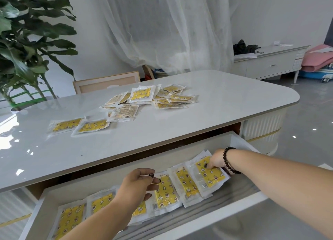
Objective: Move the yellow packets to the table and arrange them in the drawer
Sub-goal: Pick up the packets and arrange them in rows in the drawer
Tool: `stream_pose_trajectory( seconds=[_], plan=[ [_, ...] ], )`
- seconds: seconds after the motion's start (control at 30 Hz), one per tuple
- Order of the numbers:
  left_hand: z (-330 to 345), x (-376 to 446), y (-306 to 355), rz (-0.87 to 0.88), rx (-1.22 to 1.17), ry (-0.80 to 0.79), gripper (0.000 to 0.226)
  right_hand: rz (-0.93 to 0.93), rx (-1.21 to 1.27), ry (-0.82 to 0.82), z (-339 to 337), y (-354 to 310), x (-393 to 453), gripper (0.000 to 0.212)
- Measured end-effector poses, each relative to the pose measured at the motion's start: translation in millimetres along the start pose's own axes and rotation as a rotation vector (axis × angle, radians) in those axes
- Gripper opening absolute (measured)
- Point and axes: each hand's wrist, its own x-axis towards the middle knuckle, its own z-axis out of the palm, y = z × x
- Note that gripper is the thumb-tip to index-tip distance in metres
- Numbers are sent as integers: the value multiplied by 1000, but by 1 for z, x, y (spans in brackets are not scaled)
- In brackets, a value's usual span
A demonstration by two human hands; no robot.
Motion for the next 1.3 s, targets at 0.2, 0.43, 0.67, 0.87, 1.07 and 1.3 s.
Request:
stream_pose_trajectory(
  seconds=[0.2, 0.43, 0.67, 0.87, 1.07, 1.3],
  plan=[
    [1, -2, 0, 2, -3, -11, 21, 48, -137, 92, 4, -3, -6, 48],
    [0, 0, 1, 3, 2, -10, 21, 63, -95, 104, 3, -2, -4, 46],
    [1, -1, 2, 9, 22, -4, 21, 49, -61, 131, 5, -3, -4, 22],
    [0, -6, 5, 53, 63, 15, 23, -53, -28, 201, 7, -12, -18, 23],
    [-1, -18, 21, 213, 177, 29, 25, -373, 88, 251, -2, -34, -54, 22],
    [-31, -22, 60, 399, 274, 62, 24, -580, 197, 245, -26, -74, -92, 11]
  ],
)
